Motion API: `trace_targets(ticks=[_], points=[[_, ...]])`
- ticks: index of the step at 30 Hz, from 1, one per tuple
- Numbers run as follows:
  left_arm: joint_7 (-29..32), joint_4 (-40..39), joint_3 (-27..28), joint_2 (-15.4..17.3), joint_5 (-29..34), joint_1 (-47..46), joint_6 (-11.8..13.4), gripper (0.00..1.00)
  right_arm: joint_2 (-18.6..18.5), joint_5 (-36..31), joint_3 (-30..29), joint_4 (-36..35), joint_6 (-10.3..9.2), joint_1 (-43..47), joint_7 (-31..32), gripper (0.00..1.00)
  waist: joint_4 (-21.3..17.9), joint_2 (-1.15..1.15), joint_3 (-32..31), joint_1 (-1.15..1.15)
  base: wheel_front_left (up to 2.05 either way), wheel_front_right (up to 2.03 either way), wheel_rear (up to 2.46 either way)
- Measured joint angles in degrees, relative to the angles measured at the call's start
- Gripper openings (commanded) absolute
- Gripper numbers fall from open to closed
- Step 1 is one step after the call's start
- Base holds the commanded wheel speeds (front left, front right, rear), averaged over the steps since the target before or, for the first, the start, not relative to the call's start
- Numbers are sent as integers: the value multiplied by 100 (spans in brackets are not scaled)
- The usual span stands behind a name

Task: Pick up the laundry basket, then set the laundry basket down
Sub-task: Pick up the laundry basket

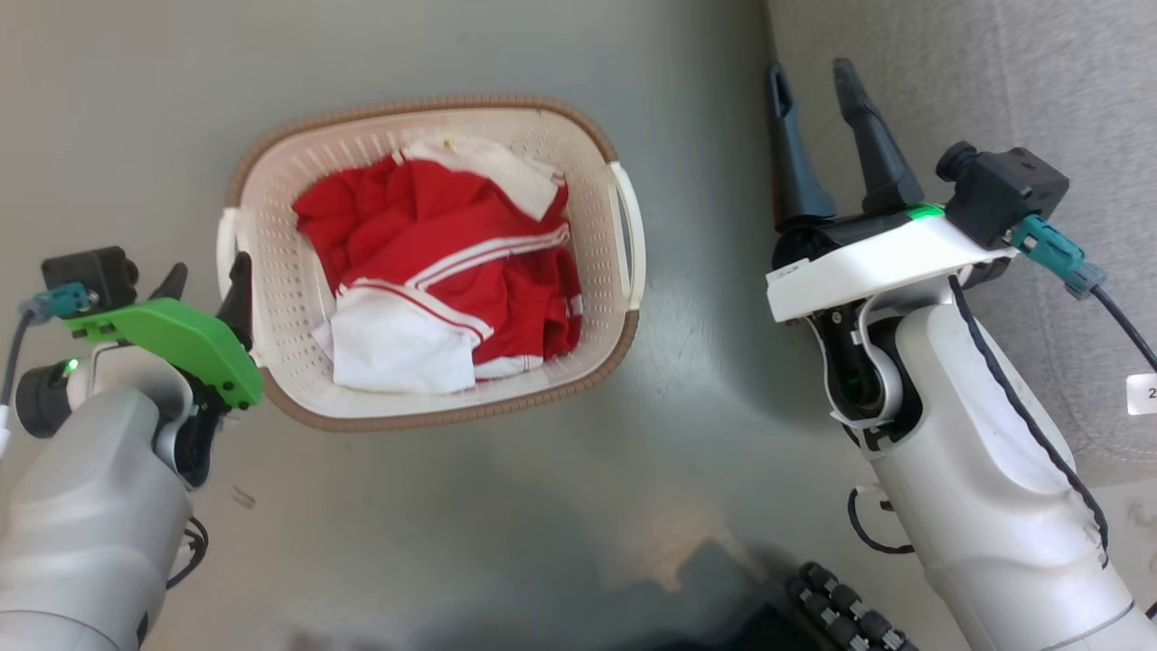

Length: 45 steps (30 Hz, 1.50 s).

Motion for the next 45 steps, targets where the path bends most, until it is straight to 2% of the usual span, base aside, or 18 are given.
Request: trace_targets(ticks=[13,21,36,45], points=[[-56,-681,-145,122,314,339,0,100,-1,-45,-254,258,209,191,0,100,100,0,-998,0,0,0,0],[-57,-1469,434,226,334,478,0,100,-4,-134,-510,343,256,467,0,100,214,0,-1645,0,0,0,0],[-71,-2659,1391,346,1240,1522,18,100,2,-599,-850,515,438,1202,0,100,525,0,-2869,0,0,0,0],[-74,-3645,2105,312,1828,2367,375,100,-26,-832,-1068,256,466,1663,0,100,613,0,-3483,0,0,0,0]])
